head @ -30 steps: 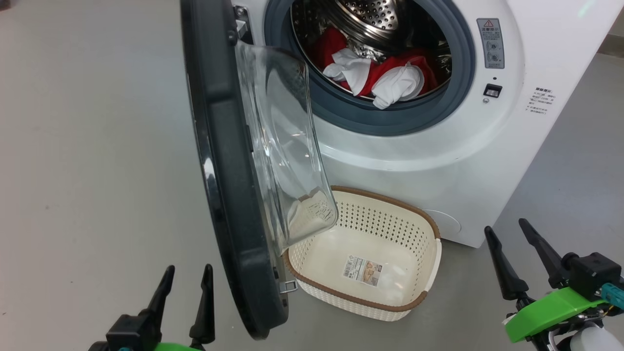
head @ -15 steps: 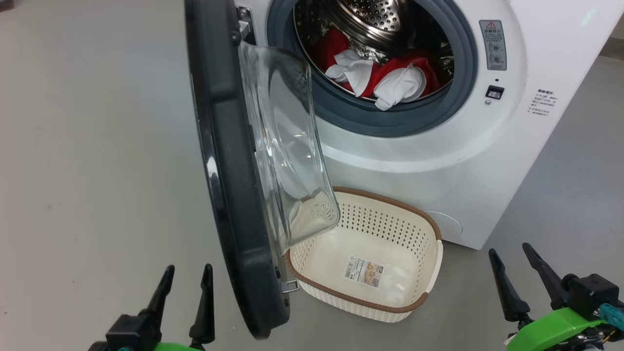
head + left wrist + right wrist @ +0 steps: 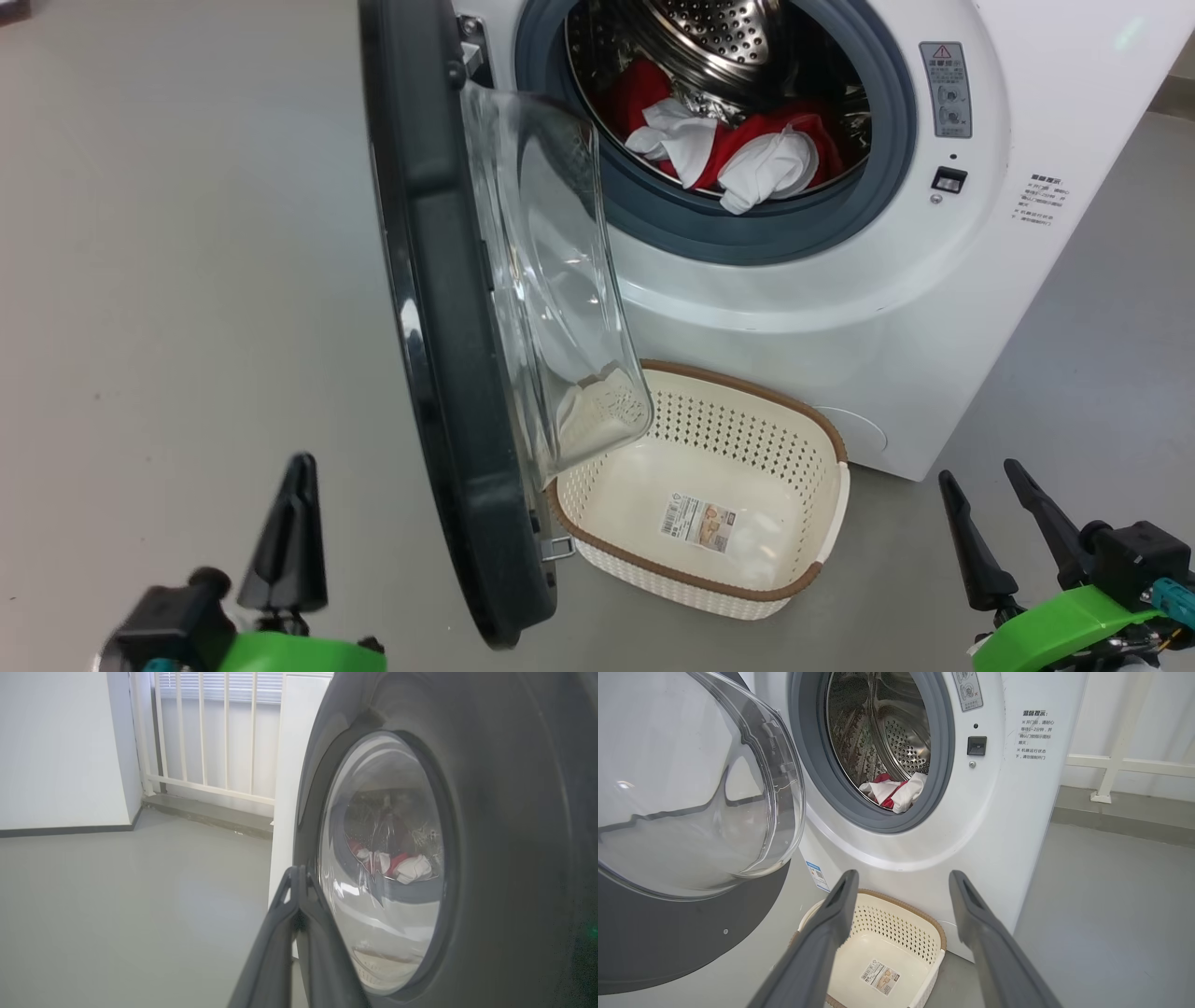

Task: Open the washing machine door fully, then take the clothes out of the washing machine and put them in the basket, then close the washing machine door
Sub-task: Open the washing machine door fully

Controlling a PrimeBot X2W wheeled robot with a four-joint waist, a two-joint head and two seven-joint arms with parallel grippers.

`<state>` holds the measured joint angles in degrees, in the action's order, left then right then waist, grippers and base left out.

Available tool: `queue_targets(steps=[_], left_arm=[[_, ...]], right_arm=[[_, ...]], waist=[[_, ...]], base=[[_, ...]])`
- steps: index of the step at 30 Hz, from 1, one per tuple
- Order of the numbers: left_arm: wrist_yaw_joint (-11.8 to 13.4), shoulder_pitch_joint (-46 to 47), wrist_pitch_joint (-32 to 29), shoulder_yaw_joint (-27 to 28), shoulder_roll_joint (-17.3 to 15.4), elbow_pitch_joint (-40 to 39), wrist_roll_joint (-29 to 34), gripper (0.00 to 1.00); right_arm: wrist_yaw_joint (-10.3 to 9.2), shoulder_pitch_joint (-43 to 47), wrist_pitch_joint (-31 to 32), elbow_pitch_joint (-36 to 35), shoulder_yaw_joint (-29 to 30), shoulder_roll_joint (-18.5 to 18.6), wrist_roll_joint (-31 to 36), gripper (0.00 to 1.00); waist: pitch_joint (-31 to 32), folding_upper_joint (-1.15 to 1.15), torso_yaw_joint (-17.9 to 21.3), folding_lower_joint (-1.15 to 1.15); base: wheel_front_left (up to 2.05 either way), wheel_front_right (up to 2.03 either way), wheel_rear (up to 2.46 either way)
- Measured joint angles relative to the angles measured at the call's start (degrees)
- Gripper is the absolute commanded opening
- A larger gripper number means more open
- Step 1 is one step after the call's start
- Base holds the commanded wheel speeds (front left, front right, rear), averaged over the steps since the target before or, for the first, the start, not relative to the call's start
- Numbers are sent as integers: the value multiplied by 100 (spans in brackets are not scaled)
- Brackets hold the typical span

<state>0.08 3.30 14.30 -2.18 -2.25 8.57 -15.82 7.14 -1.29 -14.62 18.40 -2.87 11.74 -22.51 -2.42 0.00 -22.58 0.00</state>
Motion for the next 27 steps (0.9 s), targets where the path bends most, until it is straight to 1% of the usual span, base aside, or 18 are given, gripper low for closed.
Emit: queue_targets(steps=[3,7,11,14,18,20,23,27], left_arm=[[83,30,1,99,-3,-572,88,0],[213,70,26,-23,-3,-1602,177,0],[302,82,43,-561,-4,-2441,330,0],[292,67,43,-1169,-9,-2740,437,0],[214,36,43,-2006,-33,-2770,409,0],[181,5,43,-2324,-36,-2594,343,0],[182,-13,42,-2599,-53,-2202,35,0],[185,-24,42,-2764,-56,-1575,-232,0]], right_arm=[[1,-1,-1,-2,7,-2,1,100],[1,-1,0,-8,20,1,65,100],[1,-1,0,-20,21,5,102,100],[1,-1,0,-24,18,7,103,100],[1,-2,0,-32,19,8,103,100],[1,-3,0,-34,14,9,103,100],[1,-5,-1,-34,5,8,104,100],[1,-6,0,-34,-10,4,145,100]], waist=[[-5,0,-13,0],[-15,0,-19,0],[-15,0,-3,0],[-6,0,26,0],[-8,0,46,0],[-12,0,55,0],[-8,0,73,0],[0,0,95,0]], base=[[0,0,0],[0,0,0],[0,0,0],[0,0,0],[0,0,0],[0,0,0],[0,0,0],[0,0,0]])
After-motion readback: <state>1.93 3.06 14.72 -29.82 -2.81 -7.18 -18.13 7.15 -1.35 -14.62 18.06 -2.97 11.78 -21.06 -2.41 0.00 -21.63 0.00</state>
